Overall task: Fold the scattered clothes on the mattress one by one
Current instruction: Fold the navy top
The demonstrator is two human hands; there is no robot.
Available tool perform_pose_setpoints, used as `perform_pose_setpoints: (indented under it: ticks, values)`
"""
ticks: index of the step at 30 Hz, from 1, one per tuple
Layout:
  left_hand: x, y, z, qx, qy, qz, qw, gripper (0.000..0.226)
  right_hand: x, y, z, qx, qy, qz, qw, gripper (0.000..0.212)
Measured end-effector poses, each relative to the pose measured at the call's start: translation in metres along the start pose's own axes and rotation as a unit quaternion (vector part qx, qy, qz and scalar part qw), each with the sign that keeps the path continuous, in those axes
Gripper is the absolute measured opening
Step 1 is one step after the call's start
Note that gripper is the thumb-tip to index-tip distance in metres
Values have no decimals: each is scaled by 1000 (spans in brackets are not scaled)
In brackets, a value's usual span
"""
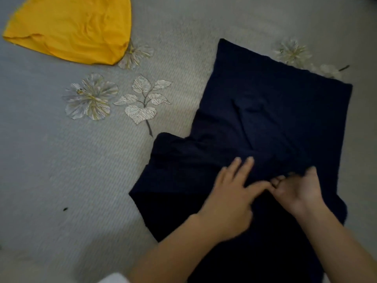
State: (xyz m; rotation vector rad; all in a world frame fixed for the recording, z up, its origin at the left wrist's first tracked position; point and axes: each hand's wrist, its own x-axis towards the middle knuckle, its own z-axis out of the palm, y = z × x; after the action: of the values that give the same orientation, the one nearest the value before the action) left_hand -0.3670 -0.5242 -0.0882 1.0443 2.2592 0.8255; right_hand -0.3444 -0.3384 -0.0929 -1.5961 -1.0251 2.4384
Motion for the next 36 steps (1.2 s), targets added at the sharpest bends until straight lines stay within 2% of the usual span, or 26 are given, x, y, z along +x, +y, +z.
perform_pose_setpoints:
  ticks: [1,3,5,7,8,10,14,17,20,22,23,26,30,32,34,36]
  values:
    - [-7,-11,9,31,24,-37,999,76,1,1,-8,19,10,10,1000,66]
    - [-24,-36,18,115,76,-111,984,91,-1,1,-13,39,10,8,999,71]
    - [-43,-57,19,179,83,-170,965,105,-5,1,-6,21,-2,-6,1000,58]
    - [-59,-75,15,214,86,-217,949,114,-8,6,1,-79,12,-32,996,33]
    - [-65,-81,11,215,95,-243,941,116,-7,8,3,-150,37,-56,986,20]
    - [-70,-87,7,203,120,-287,928,111,-4,3,6,-229,89,-121,962,22]
    - [-70,-80,0,165,154,-360,905,97,4,-52,9,-141,118,-250,951,30]
    - [-70,-64,7,125,191,-305,925,82,24,-103,-18,-78,125,-256,956,59]
    - [-70,-48,30,104,162,-228,954,67,44,-110,-48,-117,101,-131,979,45]
    - [-70,-43,46,127,129,-208,961,64,57,-95,-64,-190,92,-50,976,35]
    - [-70,-41,50,128,115,-214,962,62,63,-87,-70,-210,100,-37,972,35]
    - [-71,-41,50,107,106,-236,960,54,77,-82,-74,-242,130,-59,960,28]
    - [-68,-45,34,117,79,-220,965,50,81,-93,-73,-259,174,-151,938,19]
    - [-68,-43,29,140,53,-225,963,50,75,-88,-77,-293,186,-166,923,21]
    - [-66,-40,29,171,32,-234,957,49,71,-77,-88,-375,209,-186,884,40]
    - [-67,-36,31,213,34,-214,953,51,65,-64,-97,-479,218,-256,811,58]
